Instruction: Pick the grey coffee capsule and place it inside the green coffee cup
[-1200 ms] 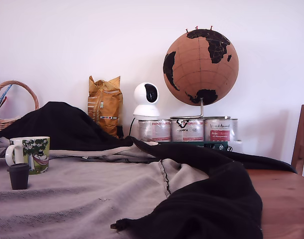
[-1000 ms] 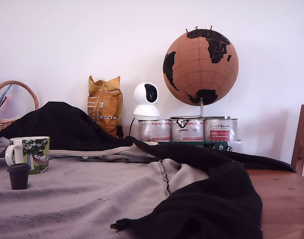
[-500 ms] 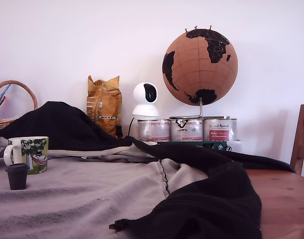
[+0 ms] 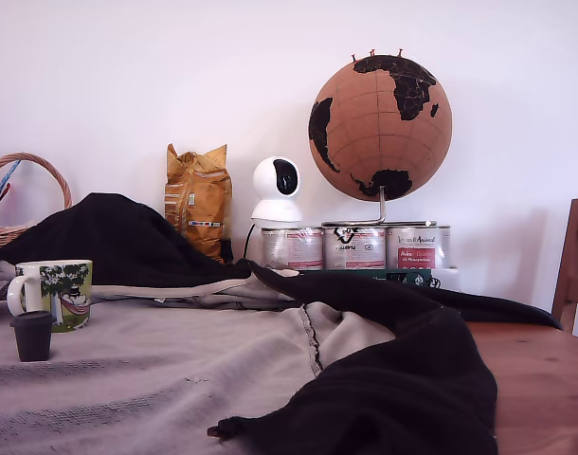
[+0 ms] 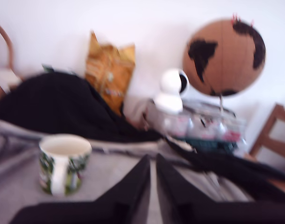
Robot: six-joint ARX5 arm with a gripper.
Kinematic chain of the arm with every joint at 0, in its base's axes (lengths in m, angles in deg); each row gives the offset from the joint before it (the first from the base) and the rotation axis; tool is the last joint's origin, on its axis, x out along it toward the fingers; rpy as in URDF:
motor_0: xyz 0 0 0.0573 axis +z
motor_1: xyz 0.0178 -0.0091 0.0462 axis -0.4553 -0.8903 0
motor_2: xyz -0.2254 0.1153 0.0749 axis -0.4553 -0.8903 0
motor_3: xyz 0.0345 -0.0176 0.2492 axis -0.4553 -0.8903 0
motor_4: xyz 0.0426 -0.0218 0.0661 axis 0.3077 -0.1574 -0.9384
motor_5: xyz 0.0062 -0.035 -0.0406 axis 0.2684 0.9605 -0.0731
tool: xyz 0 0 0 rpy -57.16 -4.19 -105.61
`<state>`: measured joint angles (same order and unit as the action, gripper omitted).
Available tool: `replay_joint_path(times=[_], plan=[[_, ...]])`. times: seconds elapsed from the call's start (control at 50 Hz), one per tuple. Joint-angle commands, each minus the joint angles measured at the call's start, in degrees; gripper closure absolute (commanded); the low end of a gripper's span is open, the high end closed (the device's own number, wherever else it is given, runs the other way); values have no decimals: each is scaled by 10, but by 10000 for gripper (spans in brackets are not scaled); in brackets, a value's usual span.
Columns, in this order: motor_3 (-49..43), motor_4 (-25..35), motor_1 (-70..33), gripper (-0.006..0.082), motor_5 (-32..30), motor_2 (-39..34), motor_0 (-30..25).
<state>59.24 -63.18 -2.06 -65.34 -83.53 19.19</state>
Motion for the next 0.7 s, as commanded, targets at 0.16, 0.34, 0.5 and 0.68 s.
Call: replay_joint_path(times=[0.16,0.34,0.5,0.68], plan=[[87,-19,-143,173,-36,-17,-5],[196,-35,-262,173,-57,-17,-5],[255,-35,-366,173,-68,-1,-5],[302,-35,-480,181,-91,42,-5]])
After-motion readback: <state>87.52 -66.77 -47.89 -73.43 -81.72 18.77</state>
